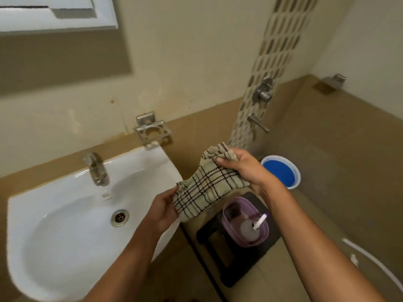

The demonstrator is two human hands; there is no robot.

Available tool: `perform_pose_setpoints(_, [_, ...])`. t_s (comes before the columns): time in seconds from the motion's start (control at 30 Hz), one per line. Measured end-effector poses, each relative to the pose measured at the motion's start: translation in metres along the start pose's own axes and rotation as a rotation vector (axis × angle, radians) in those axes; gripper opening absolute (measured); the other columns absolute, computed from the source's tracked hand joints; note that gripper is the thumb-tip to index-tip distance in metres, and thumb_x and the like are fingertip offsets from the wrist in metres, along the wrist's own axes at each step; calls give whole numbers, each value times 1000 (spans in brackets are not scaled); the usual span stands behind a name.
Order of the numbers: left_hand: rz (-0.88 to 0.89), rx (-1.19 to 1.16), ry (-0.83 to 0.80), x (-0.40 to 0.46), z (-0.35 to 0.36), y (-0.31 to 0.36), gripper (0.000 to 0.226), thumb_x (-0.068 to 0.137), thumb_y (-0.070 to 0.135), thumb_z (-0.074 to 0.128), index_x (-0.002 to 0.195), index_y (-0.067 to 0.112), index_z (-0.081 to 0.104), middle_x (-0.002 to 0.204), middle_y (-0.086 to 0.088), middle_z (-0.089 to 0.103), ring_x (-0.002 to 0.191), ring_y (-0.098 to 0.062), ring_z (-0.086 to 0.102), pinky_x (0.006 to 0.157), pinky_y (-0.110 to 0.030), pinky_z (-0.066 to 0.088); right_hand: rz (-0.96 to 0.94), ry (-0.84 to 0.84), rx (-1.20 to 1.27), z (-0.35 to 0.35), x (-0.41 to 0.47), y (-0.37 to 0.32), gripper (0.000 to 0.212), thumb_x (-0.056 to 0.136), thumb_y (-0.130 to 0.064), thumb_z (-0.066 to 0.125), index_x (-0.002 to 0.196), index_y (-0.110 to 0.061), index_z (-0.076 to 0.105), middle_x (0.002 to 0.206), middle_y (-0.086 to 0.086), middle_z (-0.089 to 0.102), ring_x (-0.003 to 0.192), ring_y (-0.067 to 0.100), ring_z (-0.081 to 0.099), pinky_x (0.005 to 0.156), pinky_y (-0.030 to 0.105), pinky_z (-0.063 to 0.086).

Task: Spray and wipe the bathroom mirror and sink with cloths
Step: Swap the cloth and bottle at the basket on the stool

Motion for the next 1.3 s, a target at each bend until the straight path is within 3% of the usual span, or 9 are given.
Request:
perform_pose_setpoints(0.13, [-77, -3, -106, 23, 29, -18, 46, 95, 32, 46, 132, 6, 56, 133, -20, 57, 122, -34, 55, 102, -47, 45, -36, 177, -62, -43, -13, -6, 21, 92, -6, 63, 112, 0, 67, 95, 12, 75, 84, 22, 73, 76, 34, 60])
perform_pose_setpoints(0.27, [-128, 204, -248, 36, 74, -34, 34, 81, 22, 68, 110, 6, 71, 112, -16, 69, 100, -28, 68, 83, -41, 58, -6, 290, -93, -94, -35, 10, 16, 91, -4, 64, 105, -11, 70, 95, 10, 76, 85, 21, 73, 73, 31, 58])
perform_pose_setpoints(0.4, [-128, 334, -263, 57, 102, -48, 29, 80, 4, 61, 108, 4, 68, 105, -16, 72, 93, -25, 71, 81, -38, 59, 81, 405, -232, -150, -63, 42, 19, 91, -3, 65, 109, -6, 68, 104, 16, 73, 93, 23, 70, 90, 42, 55])
perform_pose_setpoints(0.53, [-128, 510, -216, 82, 120, -63, 28, 80, -1, 64, 107, 1, 66, 102, -17, 72, 93, -29, 68, 72, -34, 60, 108, 520, -313, -190, -86, 75, 21, 90, -2, 65, 108, -11, 68, 100, 11, 72, 84, 14, 68, 78, 26, 56])
perform_pose_setpoints(0.67, [-105, 711, -109, 112, 136, -84, 20, 80, -10, 65, 93, 5, 64, 71, -1, 73, 71, -19, 70, 50, -22, 54, 164, 661, -351, -224, -100, 109, 20, 91, -2, 63, 107, -13, 67, 95, 3, 70, 80, 9, 64, 72, 20, 53])
perform_pose_setpoints(0.73, [-87, 796, -78, 129, 147, -98, 23, 78, -13, 65, 89, 7, 64, 65, 2, 72, 70, -20, 68, 52, -22, 55, 215, 710, -468, -241, -102, 125, 17, 90, -8, 65, 105, -15, 69, 93, 2, 71, 82, 15, 66, 76, 29, 52])
perform_pose_setpoints(0.87, [10, 927, -97, 153, 178, -119, 26, 78, -10, 65, 91, 13, 66, 87, -7, 72, 89, -27, 68, 78, -36, 56, 272, 832, -716, -257, -102, 139, 14, 84, -14, 64, 97, -18, 68, 87, 4, 71, 84, 25, 66, 69, 34, 52])
perform_pose_setpoints(1.1, [48, 872, -60, 160, 225, -158, 12, 92, 1, 53, 92, -4, 63, 77, -13, 63, 68, -19, 59, 54, -22, 50, 175, 709, -782, -208, -66, 153, 54, 91, -22, 52, 144, -16, 41, 124, 9, 65, 110, 28, 62, 87, 36, 49])
perform_pose_setpoints(1.3, [-11, 724, -40, 168, 220, -162, 15, 87, 13, 68, 100, 6, 68, 90, -12, 75, 85, -23, 72, 75, -33, 58, 91, 604, -615, -198, -53, 178, 63, 86, -45, 52, 145, -23, 42, 137, -1, 58, 123, 17, 54, 101, 36, 47])
Point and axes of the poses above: each hand's wrist, its own x-axis towards the middle knuckle, its own z-axis out of the palm, y = z × x, the point moved 10 cm from there along x, towards the middle knuckle
